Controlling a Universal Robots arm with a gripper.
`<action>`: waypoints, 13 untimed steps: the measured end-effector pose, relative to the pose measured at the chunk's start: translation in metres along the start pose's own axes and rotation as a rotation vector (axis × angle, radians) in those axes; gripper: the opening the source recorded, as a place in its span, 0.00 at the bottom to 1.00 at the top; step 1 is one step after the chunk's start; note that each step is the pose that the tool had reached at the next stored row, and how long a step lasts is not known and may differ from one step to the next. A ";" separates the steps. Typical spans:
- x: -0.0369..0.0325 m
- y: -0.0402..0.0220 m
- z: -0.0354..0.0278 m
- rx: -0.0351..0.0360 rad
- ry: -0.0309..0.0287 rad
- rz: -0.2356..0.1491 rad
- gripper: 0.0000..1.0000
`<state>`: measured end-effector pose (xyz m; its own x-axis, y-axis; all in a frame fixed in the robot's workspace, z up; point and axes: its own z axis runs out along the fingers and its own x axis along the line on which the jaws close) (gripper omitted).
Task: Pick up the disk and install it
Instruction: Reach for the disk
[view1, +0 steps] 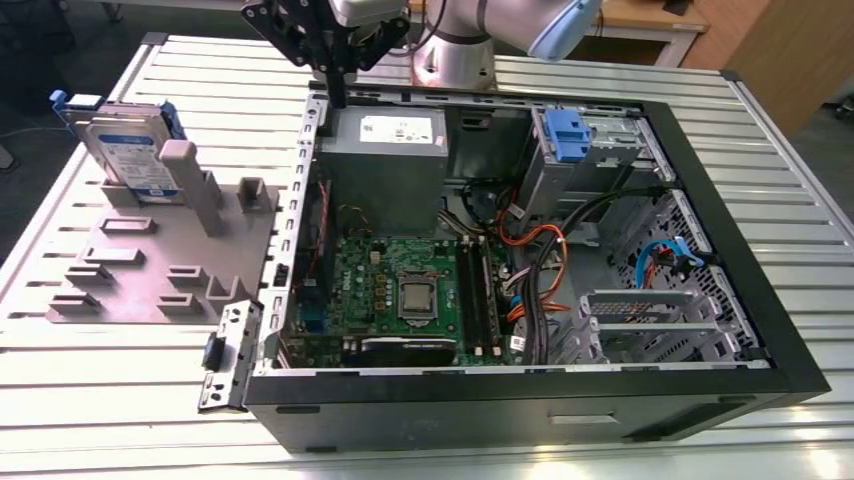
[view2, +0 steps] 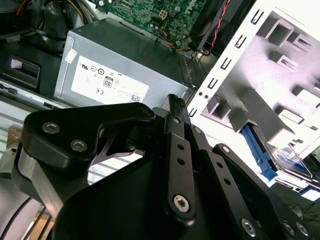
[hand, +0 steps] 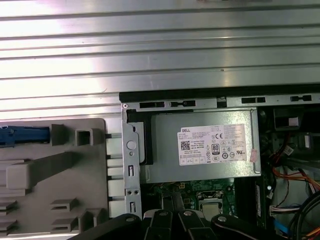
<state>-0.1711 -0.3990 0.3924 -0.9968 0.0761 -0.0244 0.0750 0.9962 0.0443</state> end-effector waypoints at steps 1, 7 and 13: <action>0.0000 0.0000 0.0000 0.0000 0.0000 0.000 0.11; 0.0006 0.0000 0.0000 -0.0001 0.0000 0.000 0.11; 0.0023 -0.0002 0.0000 -0.0001 -0.0001 0.000 0.11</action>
<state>-0.1733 -0.3990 0.3924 -0.9968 0.0763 -0.0245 0.0751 0.9962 0.0444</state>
